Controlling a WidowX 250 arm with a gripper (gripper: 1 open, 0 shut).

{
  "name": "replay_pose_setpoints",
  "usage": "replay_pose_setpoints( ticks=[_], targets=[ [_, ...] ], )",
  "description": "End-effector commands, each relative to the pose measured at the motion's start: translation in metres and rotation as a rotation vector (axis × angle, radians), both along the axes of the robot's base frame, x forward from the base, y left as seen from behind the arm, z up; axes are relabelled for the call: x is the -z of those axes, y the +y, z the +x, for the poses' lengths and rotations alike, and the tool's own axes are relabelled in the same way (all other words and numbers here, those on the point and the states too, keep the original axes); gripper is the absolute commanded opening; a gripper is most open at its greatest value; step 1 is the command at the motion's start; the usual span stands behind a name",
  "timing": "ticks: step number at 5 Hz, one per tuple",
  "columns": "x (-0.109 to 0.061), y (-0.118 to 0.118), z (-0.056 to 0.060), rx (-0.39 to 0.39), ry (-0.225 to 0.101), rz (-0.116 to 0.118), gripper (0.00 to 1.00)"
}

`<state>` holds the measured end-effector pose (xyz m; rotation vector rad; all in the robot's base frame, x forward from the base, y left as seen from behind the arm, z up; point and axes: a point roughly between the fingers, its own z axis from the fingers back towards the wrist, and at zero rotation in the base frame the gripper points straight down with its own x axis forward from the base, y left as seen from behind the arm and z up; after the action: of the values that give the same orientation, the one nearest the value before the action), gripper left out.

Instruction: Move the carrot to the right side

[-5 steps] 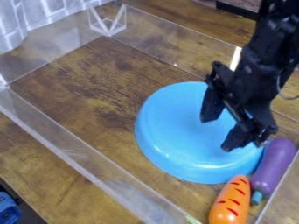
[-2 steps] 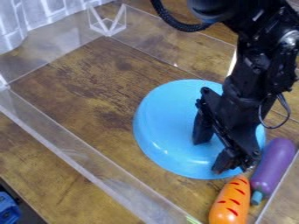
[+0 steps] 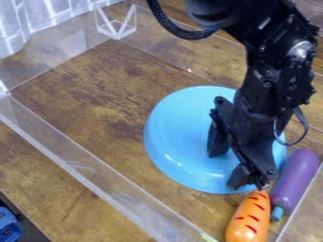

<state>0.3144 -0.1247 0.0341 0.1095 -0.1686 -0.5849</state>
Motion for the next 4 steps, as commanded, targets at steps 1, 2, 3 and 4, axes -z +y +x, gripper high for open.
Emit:
replay_pose_setpoints(
  ticks=[1, 2, 3, 4],
  targets=[
    [-0.011, -0.027, -0.007, 0.077, -0.005, -0.035, 1.0],
    [-0.02, -0.04, -0.004, 0.107, -0.007, -0.05, 1.0],
    [-0.018, -0.039, -0.005, 0.05, -0.01, -0.064, 1.0],
    [-0.014, -0.034, -0.002, -0.034, -0.008, -0.073, 1.0]
  ],
)
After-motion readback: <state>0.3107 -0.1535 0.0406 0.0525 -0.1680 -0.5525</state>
